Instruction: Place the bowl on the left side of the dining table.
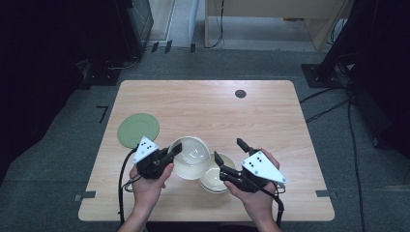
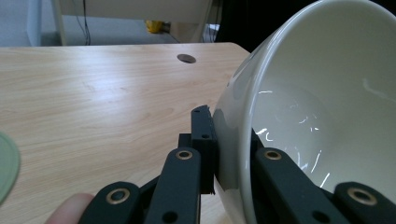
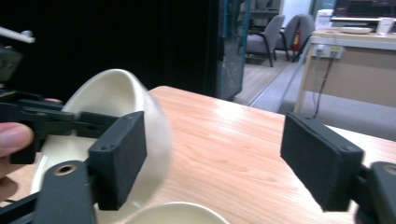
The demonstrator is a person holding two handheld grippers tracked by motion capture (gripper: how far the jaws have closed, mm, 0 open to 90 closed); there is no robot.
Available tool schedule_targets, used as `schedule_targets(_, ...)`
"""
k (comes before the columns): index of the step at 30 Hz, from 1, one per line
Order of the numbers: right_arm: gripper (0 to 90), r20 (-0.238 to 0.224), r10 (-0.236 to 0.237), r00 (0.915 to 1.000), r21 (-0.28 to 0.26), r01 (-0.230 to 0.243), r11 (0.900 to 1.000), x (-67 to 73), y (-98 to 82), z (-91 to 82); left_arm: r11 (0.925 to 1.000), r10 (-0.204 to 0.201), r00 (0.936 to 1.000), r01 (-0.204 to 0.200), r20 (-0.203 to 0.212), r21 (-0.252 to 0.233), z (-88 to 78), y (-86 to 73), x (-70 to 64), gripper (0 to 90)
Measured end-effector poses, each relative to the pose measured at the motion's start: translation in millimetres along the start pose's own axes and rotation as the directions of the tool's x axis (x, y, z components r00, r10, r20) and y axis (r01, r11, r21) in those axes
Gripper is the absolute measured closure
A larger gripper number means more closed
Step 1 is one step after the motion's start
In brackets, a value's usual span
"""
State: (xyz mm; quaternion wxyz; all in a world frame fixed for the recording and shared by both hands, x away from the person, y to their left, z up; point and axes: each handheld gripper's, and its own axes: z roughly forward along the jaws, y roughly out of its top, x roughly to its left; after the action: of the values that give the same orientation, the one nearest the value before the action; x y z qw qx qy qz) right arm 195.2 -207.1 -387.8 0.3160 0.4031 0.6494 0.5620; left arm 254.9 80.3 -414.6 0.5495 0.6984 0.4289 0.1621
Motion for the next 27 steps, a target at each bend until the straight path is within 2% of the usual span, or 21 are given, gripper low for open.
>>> schedule_targets(4,17.1,0.008,0.019,0.9998,0.008,-0.019,1.000,-10.8,0.8,-1.7,0.9999,-0.011,0.9996,0.011,-0.027,-0.011,-3.8,1.0,9.9,84.2)
schedule_targets(7,16.7,0.027,0.017,0.9995,0.022,-0.017,1.000,-15.3,-0.1,-1.8,0.9998,-0.016,0.9990,0.015,-0.041,-0.014,-5.7,1.3,15.6,84.2)
schedule_targets(14,16.2,0.075,0.043,0.9963,0.055,-0.047,0.997,-33.8,-6.5,-0.7,0.9989,-0.037,0.9959,0.034,-0.083,-0.031,-11.7,1.7,33.2,84.1)
schedule_targets(21,16.2,0.093,0.071,0.9931,0.072,-0.078,0.994,-47.4,-13.3,-0.2,0.9983,-0.047,0.9929,0.044,-0.109,-0.038,-15.3,1.4,43.6,84.1)
schedule_targets(27,16.3,0.127,0.091,0.9877,0.091,-0.103,0.991,-63.5,-22.2,0.1,0.9973,-0.065,0.9896,0.061,-0.128,-0.042,-18.5,0.5,54.7,84.1)
